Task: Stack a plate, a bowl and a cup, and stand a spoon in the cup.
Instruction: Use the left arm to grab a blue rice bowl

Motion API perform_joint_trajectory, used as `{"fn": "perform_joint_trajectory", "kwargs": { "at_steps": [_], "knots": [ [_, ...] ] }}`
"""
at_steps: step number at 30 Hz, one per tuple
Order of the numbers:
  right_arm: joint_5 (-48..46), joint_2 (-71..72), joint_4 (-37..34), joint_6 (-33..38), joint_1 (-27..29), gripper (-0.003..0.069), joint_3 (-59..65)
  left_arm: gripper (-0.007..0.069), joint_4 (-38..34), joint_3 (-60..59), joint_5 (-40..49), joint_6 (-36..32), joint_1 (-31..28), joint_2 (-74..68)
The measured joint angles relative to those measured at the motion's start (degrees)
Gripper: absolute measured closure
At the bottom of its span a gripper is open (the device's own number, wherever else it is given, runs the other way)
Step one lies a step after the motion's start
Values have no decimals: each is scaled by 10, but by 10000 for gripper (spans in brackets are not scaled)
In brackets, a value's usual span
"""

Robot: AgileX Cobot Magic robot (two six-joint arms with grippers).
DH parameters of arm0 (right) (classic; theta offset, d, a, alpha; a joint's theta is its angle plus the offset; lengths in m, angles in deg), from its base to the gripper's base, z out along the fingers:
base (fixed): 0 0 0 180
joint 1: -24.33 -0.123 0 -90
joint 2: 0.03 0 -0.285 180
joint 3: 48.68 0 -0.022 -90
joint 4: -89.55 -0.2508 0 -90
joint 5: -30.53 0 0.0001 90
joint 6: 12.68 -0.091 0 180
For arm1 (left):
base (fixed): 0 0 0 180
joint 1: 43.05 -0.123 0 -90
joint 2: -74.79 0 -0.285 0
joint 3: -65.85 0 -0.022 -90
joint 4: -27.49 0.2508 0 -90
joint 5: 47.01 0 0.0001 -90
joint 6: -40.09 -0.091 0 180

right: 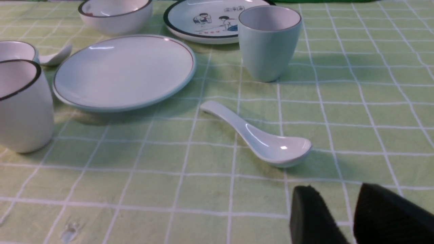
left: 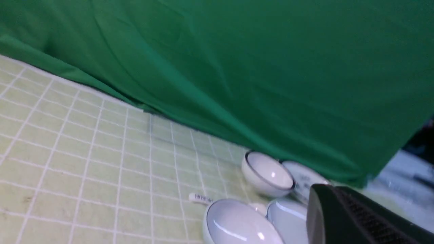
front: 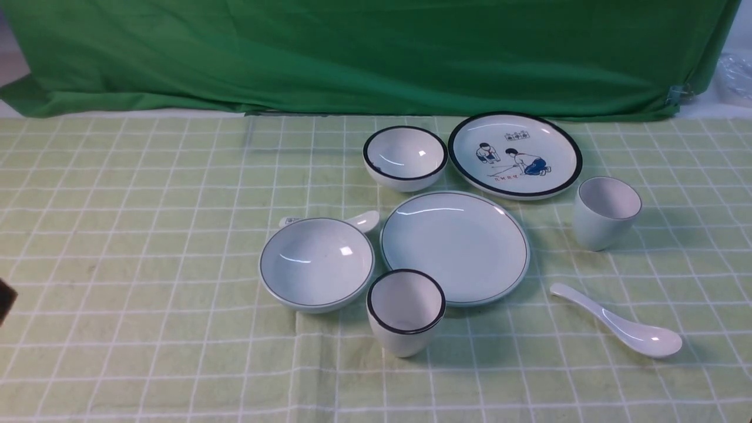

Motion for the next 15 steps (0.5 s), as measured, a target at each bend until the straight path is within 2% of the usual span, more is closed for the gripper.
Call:
{"fn": "perform_joint_trajectory", "kwargs": {
  "at_steps": [1,2,3,4,5,14,15],
  "knots": [
    [0,0,0,0,0,421,0,622,0,6,7,-8,0,-7],
    [0,0,0,0,0,421,0,622,1,63,81,-79,1,-76],
    [0,0,0,0,0,421,0,622,1,74,88,-84,3,-91],
    [0,0,0,0,0,421,0,622,6,116,137,-114,16,-150],
    [0,0,0,0,0,421,0,622,6,120,143,-116,19,-157],
    [27,0,-7,-17,0,421,0,622,96,256,264,-160,195,-404],
    [31,0,-10,-21,0,421,0,622,99,259,267,-161,199,-409]
  ]
}}
